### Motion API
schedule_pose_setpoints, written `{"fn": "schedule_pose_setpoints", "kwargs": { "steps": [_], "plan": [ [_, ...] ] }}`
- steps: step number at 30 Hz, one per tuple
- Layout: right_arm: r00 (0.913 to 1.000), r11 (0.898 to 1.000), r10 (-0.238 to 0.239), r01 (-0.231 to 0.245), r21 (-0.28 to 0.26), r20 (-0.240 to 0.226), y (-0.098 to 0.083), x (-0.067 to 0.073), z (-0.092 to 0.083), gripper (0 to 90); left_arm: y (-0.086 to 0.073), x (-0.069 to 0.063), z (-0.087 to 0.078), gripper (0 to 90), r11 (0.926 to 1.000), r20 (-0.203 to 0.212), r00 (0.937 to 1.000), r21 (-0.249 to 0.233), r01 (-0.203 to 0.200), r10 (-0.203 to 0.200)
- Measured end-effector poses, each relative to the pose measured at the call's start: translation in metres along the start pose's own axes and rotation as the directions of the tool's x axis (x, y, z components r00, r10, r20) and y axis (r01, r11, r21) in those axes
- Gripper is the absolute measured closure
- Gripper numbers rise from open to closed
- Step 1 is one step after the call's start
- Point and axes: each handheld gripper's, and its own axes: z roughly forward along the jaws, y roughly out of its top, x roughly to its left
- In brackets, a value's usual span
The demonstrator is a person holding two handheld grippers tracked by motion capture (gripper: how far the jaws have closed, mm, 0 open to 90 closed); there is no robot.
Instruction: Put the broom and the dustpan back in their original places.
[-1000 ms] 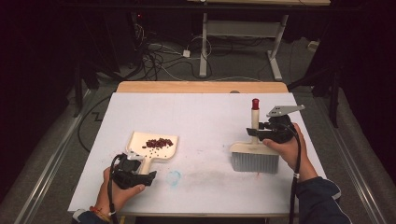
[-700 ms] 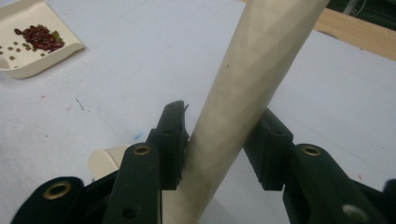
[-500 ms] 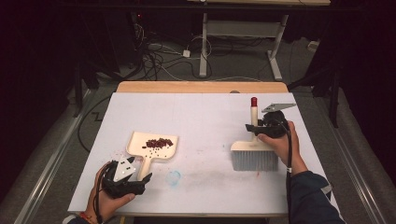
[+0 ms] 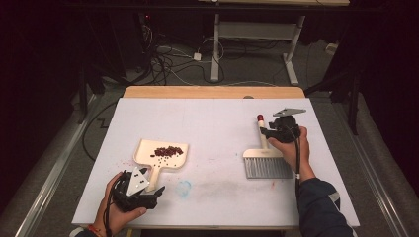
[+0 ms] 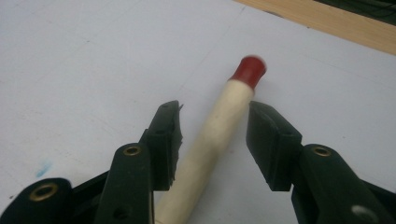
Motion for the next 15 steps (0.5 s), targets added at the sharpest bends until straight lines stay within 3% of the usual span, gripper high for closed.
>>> {"fn": "schedule_pose_setpoints", "kwargs": {
  "steps": [15],
  "plan": [
    [0.9992, 0.999, 0.04, -0.04, -0.023, -0.005, -0.0051, -0.0019, 0.0034, 52.0, -0.0003, 0.0016, -0.0005, 19.0, 0.9999, -0.009, 0.9999, -0.001, -0.01, 0.01]
  ]
}}
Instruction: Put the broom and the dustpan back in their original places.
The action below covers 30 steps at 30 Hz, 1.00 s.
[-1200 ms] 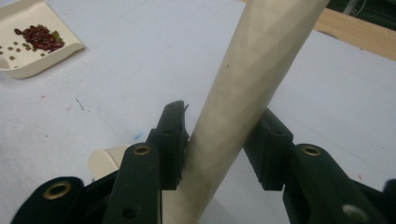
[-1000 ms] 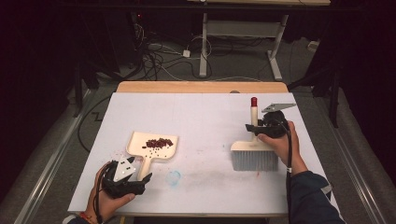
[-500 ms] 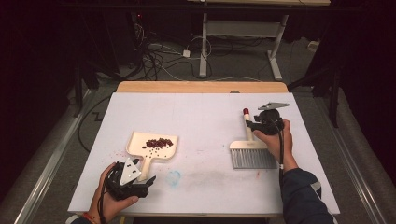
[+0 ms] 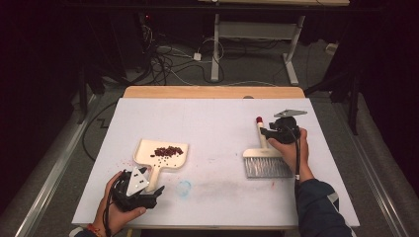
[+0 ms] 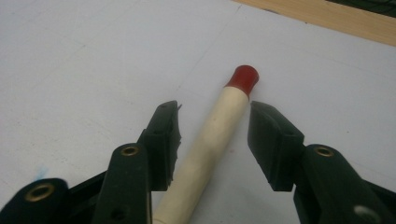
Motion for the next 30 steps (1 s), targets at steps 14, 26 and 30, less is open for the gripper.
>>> {"fn": "schedule_pose_setpoints", "kwargs": {
  "steps": [14, 26, 30],
  "plan": [
    [0.9985, 0.989, 0.039, -0.044, -0.144, -0.039, 0.003, 0.001, -0.018, 32.5, -0.001, 0.0, 0.0, 19.0, 1.0, 0.005, 1.0, 0.008, 0.002, -0.002],
    [0.9997, 0.974, 0.023, -0.024, -0.224, -0.005, 0.009, 0.011, -0.033, 22.1, 0.0, -0.001, -0.001, 19.0, 1.0, 0.013, 0.9999, 0.005, -0.004, 0.004],
    [0.9995, 0.969, 0.027, -0.022, -0.246, 0.015, 0.009, 0.012, -0.035, 17.0, 0.0, -0.001, 0.0, 19.0, 0.9999, 0.013, 0.9999, 0.007, -0.007, 0.007]
  ]
}}
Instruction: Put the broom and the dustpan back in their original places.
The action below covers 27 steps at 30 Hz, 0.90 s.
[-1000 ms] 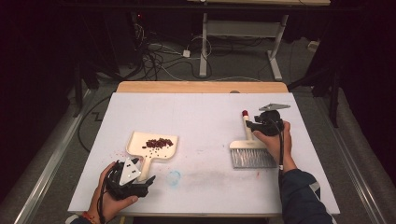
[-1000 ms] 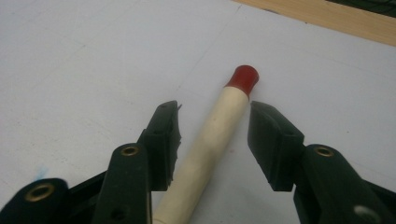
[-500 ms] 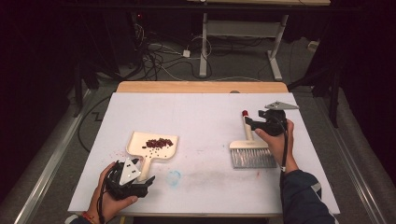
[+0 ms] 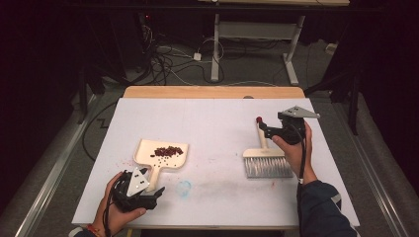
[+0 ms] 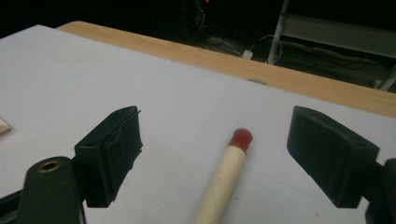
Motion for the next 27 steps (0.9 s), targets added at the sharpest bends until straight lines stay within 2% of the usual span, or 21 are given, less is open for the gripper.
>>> {"fn": "schedule_pose_setpoints", "kwargs": {
  "steps": [2, 5, 9, 17, 20, 27],
  "plan": [
    [1.0, 1.0, -0.003, 0.003, -0.005, 0.007, 0.001, 0.001, -0.001, 16.3, 0.0, 0.0, 0.0, 19.0, 1.0, 0.0, 1.0, 0.002, -0.001, 0.001],
    [1.0, 1.0, -0.001, 0.001, -0.014, -0.007, 0.001, 0.001, -0.003, 16.1, 0.0, 0.0, 0.0, 19.0, 1.0, 0.0, 1.0, 0.002, -0.001, 0.001],
    [0.9998, 0.999, -0.009, 0.01, -0.031, 0.02, 0.003, 0.004, -0.006, 16.1, 0.0, 0.0, 0.0, 19.0, 1.0, 0.001, 1.0, 0.002, -0.003, 0.003],
    [0.9993, 0.998, -0.026, 0.027, -0.059, 0.026, 0.007, 0.008, -0.014, 16.1, 0.0, 0.0, 0.0, 18.9, 1.0, 0.004, 1.0, 0.003, -0.003, 0.003],
    [0.9998, 0.997, -0.013, 0.014, -0.079, 0.014, 0.008, 0.008, -0.017, 16.1, 0.0, 0.0, 0.0, 18.9, 1.0, 0.003, 1.0, 0.002, -0.001, 0.001],
    [0.9995, 0.996, -0.032, 0.032, -0.088, 0.004, 0.011, 0.013, -0.026, 16.2, 0.0, 0.0, 0.0, 18.9, 1.0, 0.004, 1.0, 0.0, 0.0, 0.0]
  ]
}}
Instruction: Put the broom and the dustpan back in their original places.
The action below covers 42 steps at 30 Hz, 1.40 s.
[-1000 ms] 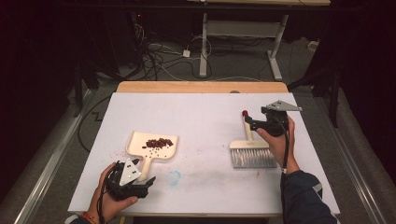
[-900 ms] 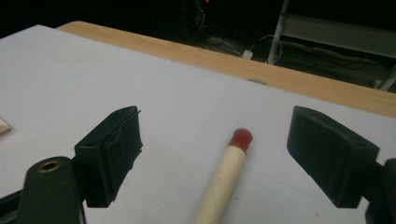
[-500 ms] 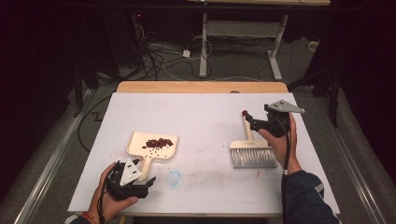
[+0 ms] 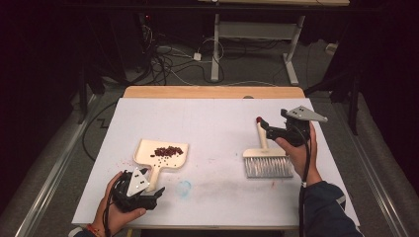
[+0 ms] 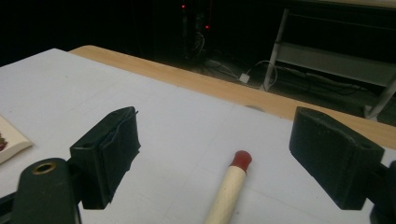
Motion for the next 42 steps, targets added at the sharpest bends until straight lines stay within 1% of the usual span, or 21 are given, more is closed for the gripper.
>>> {"fn": "schedule_pose_setpoints", "kwargs": {
  "steps": [2, 5, 14, 15, 23, 25, 27, 28, 34, 37, 38, 42],
  "plan": [
    [0.9999, 1.0, -0.012, 0.012, 0.003, 0.002, 0.001, 0.002, -0.002, 16.2, 0.0, 0.0, 0.0, 18.9, 1.0, -0.001, 1.0, 0.0, 0.0, 0.0],
    [0.9998, 1.0, -0.019, 0.019, -0.004, -0.005, 0.003, 0.006, -0.006, 16.2, 0.0, 0.0, 0.0, 18.9, 1.0, 0.001, 1.0, 0.002, -0.003, 0.003],
    [0.9979, 0.998, -0.059, 0.059, -0.021, -0.027, 0.006, 0.016, -0.018, 16.2, 0.0, -0.001, 0.0, 18.9, 1.0, 0.005, 1.0, 0.004, -0.003, 0.003],
    [0.9982, 0.999, -0.051, 0.051, -0.017, -0.03, 0.006, 0.018, -0.019, 16.2, 0.0, -0.001, 0.001, 18.9, 1.0, 0.004, 1.0, 0.004, -0.003, 0.003],
    [0.9953, 0.996, -0.084, 0.083, -0.027, -0.047, 0.005, 0.026, -0.028, 16.2, 0.0, -0.001, 0.001, 18.9, 1.0, 0.005, 1.0, 0.005, -0.004, 0.004],
    [0.995, 0.996, -0.084, 0.082, -0.027, -0.054, 0.005, 0.028, -0.03, 16.2, 0.0, -0.001, 0.001, 18.9, 1.0, 0.004, 1.0, 0.006, -0.005, 0.005],
    [0.9937, 0.995, -0.097, 0.096, -0.03, -0.056, 0.004, 0.029, -0.031, 16.3, 0.0, -0.001, 0.001, 18.9, 1.0, 0.005, 1.0, 0.006, -0.004, 0.004],
    [0.994, 0.995, -0.092, 0.09, -0.03, -0.059, 0.004, 0.03, -0.032, 16.3, 0.0, -0.001, 0.001, 18.9, 1.0, 0.004, 1.0, 0.006, -0.005, 0.005],
    [0.9901, 0.992, -0.12, 0.118, -0.036, -0.073, 0.002, 0.036, -0.035, 16.4, 0.0, -0.001, 0.0, 18.9, 1.0, 0.002, 1.0, 0.006, -0.005, 0.005],
    [0.989, 0.992, -0.124, 0.121, -0.039, -0.081, 0.0, 0.039, -0.037, 16.4, 0.0, -0.001, 0.0, 18.9, 1.0, 0.003, 1.0, 0.006, -0.006, 0.006],
    [0.9877, 0.991, -0.135, 0.132, -0.039, -0.08, 0.0, 0.04, -0.038, 16.4, 0.0, -0.001, 0.0, 18.9, 1.0, 0.003, 1.0, 0.005, -0.006, 0.006],
    [0.9853, 0.988, -0.15, 0.146, -0.047, -0.082, -0.002, 0.043, -0.041, 16.3, 0.0, -0.001, 0.0, 18.9, 1.0, 0.004, 1.0, 0.004, -0.005, 0.005]
  ]
}}
